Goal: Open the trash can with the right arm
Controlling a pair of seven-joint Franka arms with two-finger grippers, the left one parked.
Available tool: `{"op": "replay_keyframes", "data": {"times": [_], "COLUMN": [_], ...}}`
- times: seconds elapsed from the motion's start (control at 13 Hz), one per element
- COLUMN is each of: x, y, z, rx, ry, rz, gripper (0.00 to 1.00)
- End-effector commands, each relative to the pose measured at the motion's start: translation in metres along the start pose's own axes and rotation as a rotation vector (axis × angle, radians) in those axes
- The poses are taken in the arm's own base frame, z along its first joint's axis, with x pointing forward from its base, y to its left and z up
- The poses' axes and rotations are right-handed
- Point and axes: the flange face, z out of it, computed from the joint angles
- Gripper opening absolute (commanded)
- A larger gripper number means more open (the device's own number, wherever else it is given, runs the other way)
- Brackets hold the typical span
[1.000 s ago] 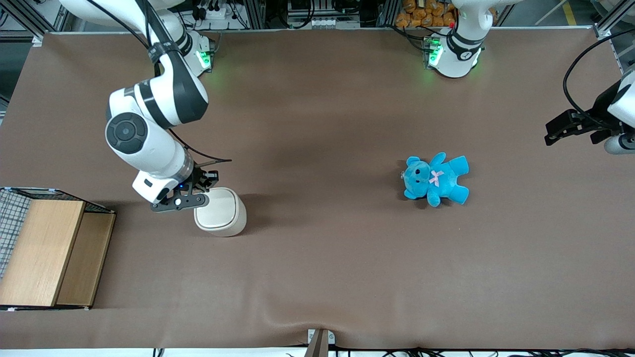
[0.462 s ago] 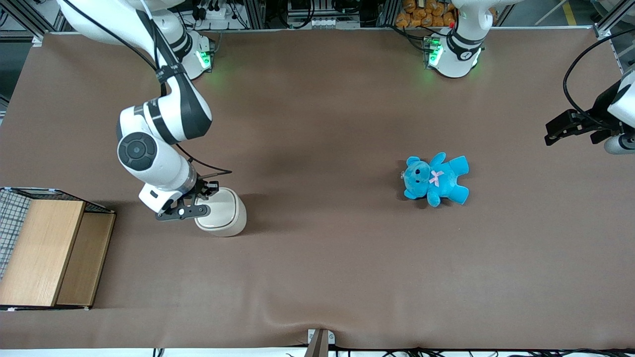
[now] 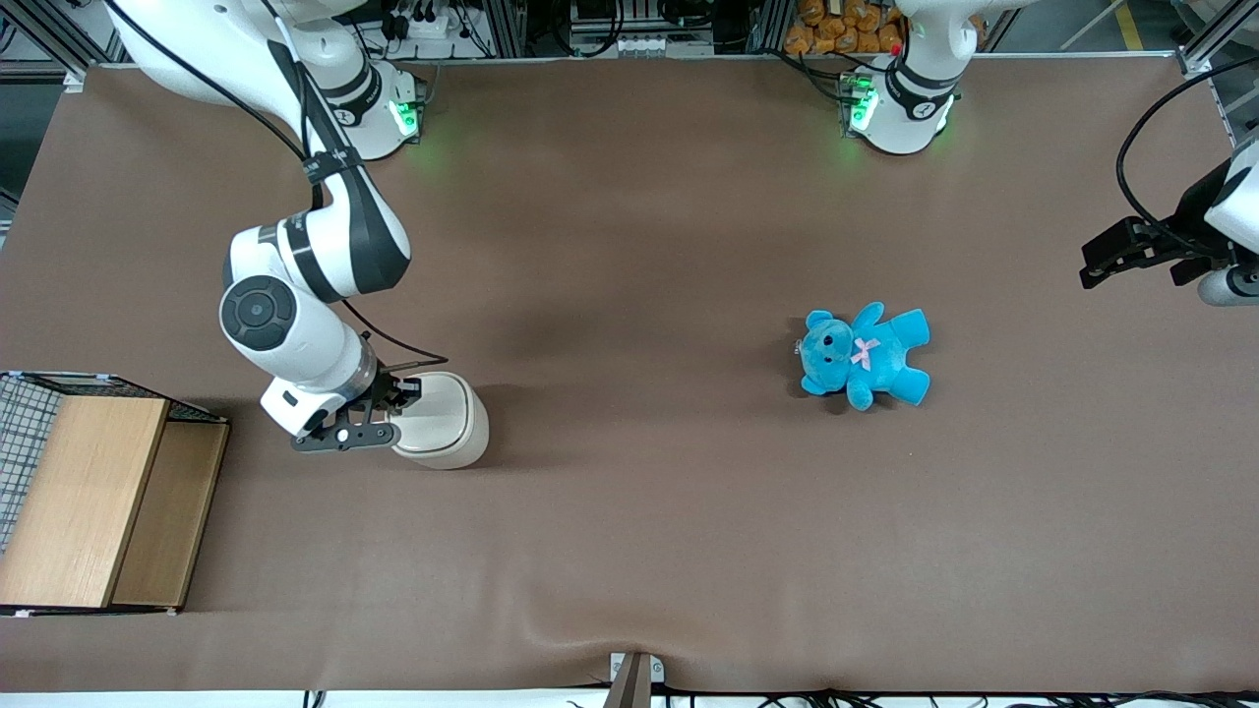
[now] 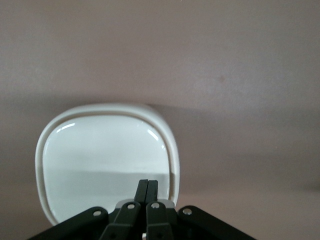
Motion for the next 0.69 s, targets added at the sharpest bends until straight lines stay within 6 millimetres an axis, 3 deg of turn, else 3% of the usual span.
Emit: {"op": "replay_keyframes", "data": {"times": [0.0,0.31,0.62], "x": [0.005,0.01,0.01], "y": [0.005,0.012,0.007], "z": [0.004,0.022,0.025], "rx": [-0.019,-0.023,-0.024], "ry": [0.016,0.03,0.034], "rz": [0.019,0.032,0.035], "gripper": [0.0,0.0,0.0]}}
